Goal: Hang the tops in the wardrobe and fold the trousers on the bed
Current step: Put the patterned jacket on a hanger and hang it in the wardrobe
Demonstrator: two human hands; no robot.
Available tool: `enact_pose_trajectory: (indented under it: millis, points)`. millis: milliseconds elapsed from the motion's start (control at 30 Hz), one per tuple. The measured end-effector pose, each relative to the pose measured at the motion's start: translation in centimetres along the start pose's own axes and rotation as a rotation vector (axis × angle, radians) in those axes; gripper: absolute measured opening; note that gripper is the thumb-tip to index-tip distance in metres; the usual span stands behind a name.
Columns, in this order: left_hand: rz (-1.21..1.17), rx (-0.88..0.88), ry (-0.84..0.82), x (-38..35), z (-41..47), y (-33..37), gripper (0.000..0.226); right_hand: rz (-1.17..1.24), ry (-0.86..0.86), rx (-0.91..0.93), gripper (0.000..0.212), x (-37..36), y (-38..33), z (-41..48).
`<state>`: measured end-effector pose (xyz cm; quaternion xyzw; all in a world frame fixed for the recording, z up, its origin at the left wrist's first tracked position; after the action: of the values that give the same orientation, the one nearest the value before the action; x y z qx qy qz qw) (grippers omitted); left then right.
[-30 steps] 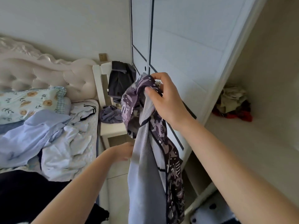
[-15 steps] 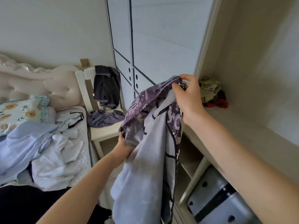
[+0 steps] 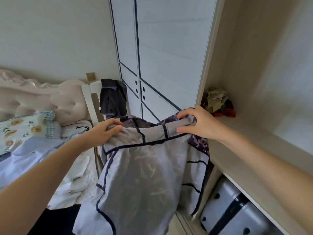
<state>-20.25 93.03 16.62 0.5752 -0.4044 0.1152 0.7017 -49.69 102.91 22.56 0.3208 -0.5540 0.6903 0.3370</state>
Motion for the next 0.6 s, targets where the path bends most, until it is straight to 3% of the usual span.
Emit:
enact_pose_trajectory:
  millis: [100,200,333,400,467,600]
  points:
    - [0.231,-0.042,-0.158,0.4,-1.0,1.8,0.073,-0.21,-0.055,0.008,0.045,-0.4,0.2,-0.4]
    - [0.444,-0.115,-0.102,0.9,-0.6,3.1,0.087,-0.31,0.038,-0.003,0.031,0.5,0.7,-1.2]
    - [0.45,-0.073,0.248,3.0,-0.4,4.9,0.074,-0.287,0.201,-0.056,0.034,2.4,1.9,-2.8]
    - [0.437,-0.042,0.374,3.5,-0.4,5.7,0.041,-0.274,0.274,-0.078,0.039,3.8,2.5,-3.7]
    - [0.346,-0.072,0.354,2.9,0.3,7.0,0.006,-0.265,0.343,-0.112,0.039,5.5,3.1,-4.4]
    - [0.22,-0.143,0.143,0.6,1.8,10.0,0.016,-0.35,0.406,-0.273,0.029,8.5,5.3,-5.9]
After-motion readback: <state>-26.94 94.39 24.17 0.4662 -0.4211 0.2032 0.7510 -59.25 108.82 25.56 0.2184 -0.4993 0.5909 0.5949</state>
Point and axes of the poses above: each hand's wrist, its own z-axis towards the middle knuckle, its own x-axis out of the back of the hand, y = z × x, the point moved 9 cm from there along z, towards the middle knuckle, and after that the axes turned 2 degrees about x, right-handed, at the moved point
